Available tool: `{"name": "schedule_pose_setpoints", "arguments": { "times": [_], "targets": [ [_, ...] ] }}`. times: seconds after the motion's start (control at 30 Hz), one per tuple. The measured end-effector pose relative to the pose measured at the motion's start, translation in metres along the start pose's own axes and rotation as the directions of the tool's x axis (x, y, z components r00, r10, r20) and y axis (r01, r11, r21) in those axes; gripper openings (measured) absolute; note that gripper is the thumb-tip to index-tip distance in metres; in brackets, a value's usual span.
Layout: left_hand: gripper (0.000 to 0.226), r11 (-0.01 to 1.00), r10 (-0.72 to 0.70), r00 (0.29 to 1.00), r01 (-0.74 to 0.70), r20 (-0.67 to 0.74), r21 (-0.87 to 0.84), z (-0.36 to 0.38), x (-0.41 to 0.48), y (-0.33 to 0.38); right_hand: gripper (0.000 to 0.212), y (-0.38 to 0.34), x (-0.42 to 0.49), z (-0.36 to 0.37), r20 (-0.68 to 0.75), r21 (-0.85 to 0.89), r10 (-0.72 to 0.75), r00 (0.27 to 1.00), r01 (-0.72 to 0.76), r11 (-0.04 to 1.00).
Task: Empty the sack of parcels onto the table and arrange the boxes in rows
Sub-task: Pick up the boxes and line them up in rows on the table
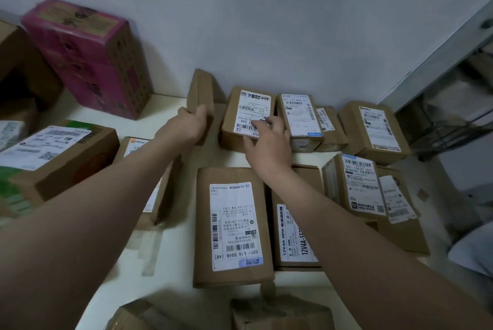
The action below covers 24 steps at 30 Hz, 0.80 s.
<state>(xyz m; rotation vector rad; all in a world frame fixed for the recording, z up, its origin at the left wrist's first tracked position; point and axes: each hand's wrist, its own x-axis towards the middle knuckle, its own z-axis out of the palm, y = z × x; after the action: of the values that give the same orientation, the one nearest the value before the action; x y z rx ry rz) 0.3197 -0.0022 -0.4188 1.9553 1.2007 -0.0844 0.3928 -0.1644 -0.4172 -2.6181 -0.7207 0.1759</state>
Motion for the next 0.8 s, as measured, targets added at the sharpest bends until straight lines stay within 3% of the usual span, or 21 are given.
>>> {"name": "schedule_pose_setpoints", "arguments": {
  "times": [0.1, 0.2, 0.27, 0.33, 0.43, 0.57, 0.63, 0.7, 0.8],
  "targets": [
    [0.049, 0.982, -0.024, 1.000, 0.023, -0.004, -0.188, -0.012, -0.002, -0.006, 0.047, -0.003, -0.003, 0.001, 0.022, -0.005, 0.019, 1.000, -0.019, 1.000],
    [0.056, 0.995, -0.017, 0.962, -0.011, -0.274, -0.100, -0.011, -0.001, -0.016, 0.049, -0.004, -0.004, 0.000, 0.047, -0.030, 0.022, 0.999, -0.021, 0.999],
    [0.050, 1.000, 0.007, 0.940, -0.014, -0.340, -0.018, -0.008, -0.001, -0.018, 0.049, -0.004, -0.004, 0.001, 0.044, -0.039, 0.025, 0.999, -0.023, 0.999],
    [0.053, 0.987, 0.013, 0.965, 0.030, -0.263, 0.158, -0.002, 0.002, -0.018, 0.049, -0.007, -0.004, 0.002, 0.033, -0.065, 0.037, 0.999, -0.034, 0.997],
    [0.045, 0.917, 0.169, 0.983, -0.131, -0.071, 0.377, 0.004, 0.002, -0.018, 0.050, -0.012, -0.003, 0.006, 0.027, -0.158, 0.051, 0.998, -0.046, 0.986],
    [0.062, 0.861, 0.331, 0.941, -0.330, 0.067, 0.386, 0.003, 0.006, -0.024, 0.060, -0.013, 0.004, 0.007, 0.050, -0.218, 0.104, 0.993, -0.090, 0.972],
    [0.060, 0.845, 0.403, 0.915, -0.369, -0.007, 0.387, 0.001, 0.003, -0.029, 0.062, -0.012, 0.003, 0.006, 0.080, -0.179, 0.115, 0.990, -0.099, 0.979],
    [0.059, 0.857, 0.423, 0.891, -0.333, -0.167, 0.394, -0.001, -0.009, -0.034, 0.063, -0.012, -0.005, 0.003, 0.057, -0.140, 0.118, 0.991, -0.109, 0.984],
    [0.075, 0.910, 0.279, 0.923, -0.166, -0.266, 0.380, -0.003, -0.039, -0.041, 0.061, -0.012, -0.027, -0.004, -0.082, -0.107, 0.079, 0.994, -0.087, 0.990]
  ]
}}
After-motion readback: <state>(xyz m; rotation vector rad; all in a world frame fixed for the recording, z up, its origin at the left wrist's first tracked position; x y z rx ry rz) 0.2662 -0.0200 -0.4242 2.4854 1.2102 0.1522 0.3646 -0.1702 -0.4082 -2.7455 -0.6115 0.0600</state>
